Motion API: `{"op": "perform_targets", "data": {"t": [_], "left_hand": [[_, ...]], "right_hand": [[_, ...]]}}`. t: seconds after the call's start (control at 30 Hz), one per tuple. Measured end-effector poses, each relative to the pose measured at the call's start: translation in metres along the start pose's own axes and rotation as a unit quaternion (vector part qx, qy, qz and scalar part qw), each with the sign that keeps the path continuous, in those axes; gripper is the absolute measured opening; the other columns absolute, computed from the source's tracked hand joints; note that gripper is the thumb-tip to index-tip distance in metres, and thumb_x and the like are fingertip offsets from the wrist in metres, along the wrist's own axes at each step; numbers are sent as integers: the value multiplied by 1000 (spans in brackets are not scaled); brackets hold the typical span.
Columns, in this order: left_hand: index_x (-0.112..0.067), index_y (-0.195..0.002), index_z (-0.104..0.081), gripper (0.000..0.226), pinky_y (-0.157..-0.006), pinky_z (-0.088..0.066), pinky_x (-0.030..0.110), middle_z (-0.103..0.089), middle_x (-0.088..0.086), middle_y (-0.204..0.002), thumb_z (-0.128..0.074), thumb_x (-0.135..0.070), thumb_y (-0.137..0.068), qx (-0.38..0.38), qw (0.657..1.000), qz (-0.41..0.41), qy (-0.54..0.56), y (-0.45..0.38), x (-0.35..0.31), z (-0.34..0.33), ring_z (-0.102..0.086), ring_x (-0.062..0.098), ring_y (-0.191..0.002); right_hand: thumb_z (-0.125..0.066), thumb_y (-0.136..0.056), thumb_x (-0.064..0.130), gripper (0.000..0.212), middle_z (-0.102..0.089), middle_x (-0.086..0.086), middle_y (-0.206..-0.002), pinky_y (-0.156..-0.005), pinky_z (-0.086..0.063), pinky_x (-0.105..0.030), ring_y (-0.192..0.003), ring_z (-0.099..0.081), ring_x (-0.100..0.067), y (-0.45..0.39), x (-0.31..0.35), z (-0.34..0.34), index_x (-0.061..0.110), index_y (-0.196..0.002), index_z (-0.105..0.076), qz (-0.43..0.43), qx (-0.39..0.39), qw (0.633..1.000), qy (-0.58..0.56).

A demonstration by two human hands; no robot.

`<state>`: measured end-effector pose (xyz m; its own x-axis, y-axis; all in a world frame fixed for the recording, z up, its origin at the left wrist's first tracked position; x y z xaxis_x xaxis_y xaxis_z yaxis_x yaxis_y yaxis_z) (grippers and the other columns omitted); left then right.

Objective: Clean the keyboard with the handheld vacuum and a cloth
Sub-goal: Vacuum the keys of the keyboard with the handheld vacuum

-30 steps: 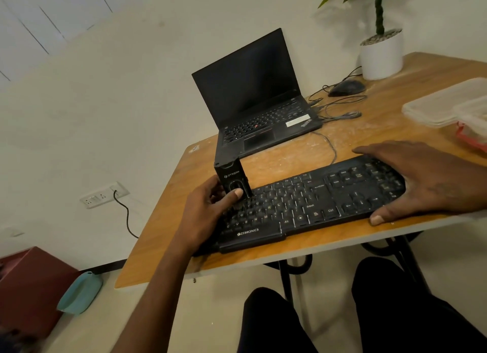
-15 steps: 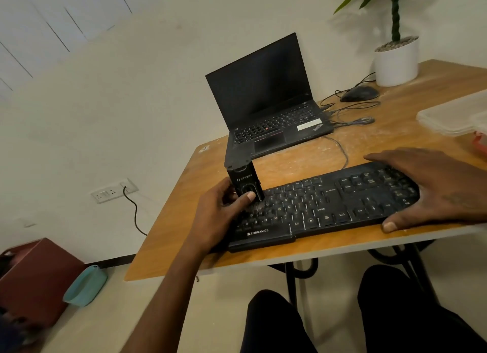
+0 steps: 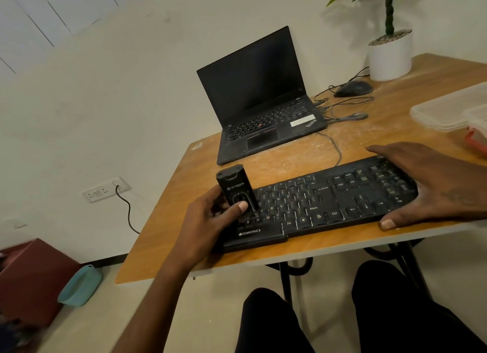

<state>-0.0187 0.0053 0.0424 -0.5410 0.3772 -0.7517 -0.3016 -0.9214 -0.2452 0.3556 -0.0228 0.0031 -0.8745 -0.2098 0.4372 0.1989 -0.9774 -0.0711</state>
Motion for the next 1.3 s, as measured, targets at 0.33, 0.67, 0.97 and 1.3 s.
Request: {"op": "perform_targets", "data": {"t": [0.33,0.67,0.97,1.3], "left_hand": [[-31,-126,-65,40,-83,-63,36,-76,-1,-111,-76,-48,-91,-18,1000,0,-13,18,6,18,-73,19,-100],[-29,-130,-62,32,-92,-53,29,-72,-16,-114,-70,-34,-99,-43,994,40,-88,-61,41,32,-68,-3,-101],[-23,-129,-67,37,-95,-61,47,-77,3,-114,-74,-39,-96,-49,997,59,-8,35,35,54,-74,22,-106],[-24,-124,-66,29,-87,-63,38,-77,0,-109,-69,-33,-97,-36,998,23,-38,7,17,32,-74,17,-99]], "right_hand": [[-62,-35,104,133,-20,13,-162,-114,-32,-40,-143,-22,-10,-2,0,-1,70,-140,13,6,-10,1000,6],[-63,-37,103,134,-22,19,-157,-113,-38,-40,-128,-19,6,4,4,5,63,-148,1,-4,-11,1000,-3],[-63,-34,103,127,-23,17,-159,-113,-39,-46,-140,-26,-6,-2,3,0,75,-134,10,-8,-19,1000,-7],[-66,-33,102,129,-27,10,-160,-116,-36,-49,-144,-30,-17,-8,-3,-5,71,-139,3,5,-9,1000,-2]]}}
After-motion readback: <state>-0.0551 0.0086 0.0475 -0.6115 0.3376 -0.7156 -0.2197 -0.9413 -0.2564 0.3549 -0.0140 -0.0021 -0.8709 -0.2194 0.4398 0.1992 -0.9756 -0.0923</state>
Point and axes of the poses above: each hand's wrist, its own y-axis away from the middle knuckle, its own z-axis out of the back of the hand, x = y × z, the point moved 6 cm from there along -y, towards the middle knuckle
